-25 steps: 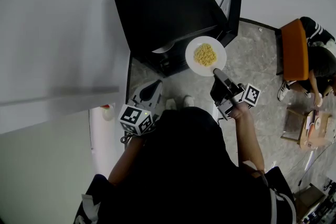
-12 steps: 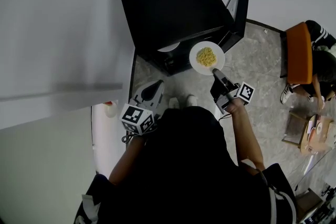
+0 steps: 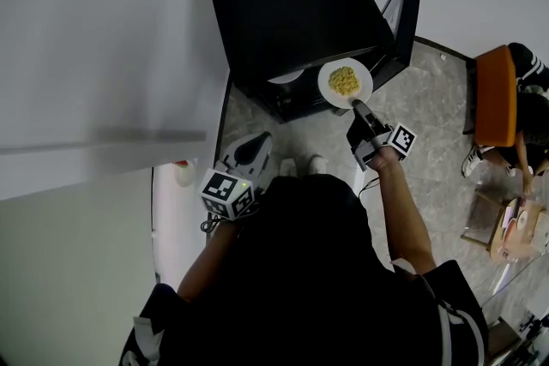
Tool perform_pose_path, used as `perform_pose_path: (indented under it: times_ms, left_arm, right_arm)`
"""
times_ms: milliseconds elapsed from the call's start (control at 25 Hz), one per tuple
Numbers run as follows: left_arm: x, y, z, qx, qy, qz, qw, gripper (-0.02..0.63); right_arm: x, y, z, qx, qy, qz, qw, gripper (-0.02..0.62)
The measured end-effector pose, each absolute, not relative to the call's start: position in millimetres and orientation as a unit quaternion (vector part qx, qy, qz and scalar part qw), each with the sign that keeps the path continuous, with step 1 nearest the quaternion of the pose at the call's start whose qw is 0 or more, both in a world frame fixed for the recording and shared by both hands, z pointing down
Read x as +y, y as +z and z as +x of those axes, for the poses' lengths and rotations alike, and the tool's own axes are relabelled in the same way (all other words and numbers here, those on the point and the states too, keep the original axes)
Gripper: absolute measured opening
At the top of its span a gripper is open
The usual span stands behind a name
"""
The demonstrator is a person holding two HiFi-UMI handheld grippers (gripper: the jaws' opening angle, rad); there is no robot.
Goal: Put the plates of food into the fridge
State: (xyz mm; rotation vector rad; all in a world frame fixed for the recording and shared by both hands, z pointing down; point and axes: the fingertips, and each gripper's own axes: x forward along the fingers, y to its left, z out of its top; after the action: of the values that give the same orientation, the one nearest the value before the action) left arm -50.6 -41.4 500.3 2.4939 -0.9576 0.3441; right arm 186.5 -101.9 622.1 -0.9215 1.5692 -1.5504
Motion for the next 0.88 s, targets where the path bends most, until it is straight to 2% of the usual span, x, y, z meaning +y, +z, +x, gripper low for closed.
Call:
perform_pose_path:
  times_ms: [880]
  left_arm:
    - [-42, 504, -70, -0.371, 0.129, 0.891, 0.228, 0.023]
  right_arm:
    - [-168, 645, 179, 0.600, -0.603, -0.378, 0.367, 0.054]
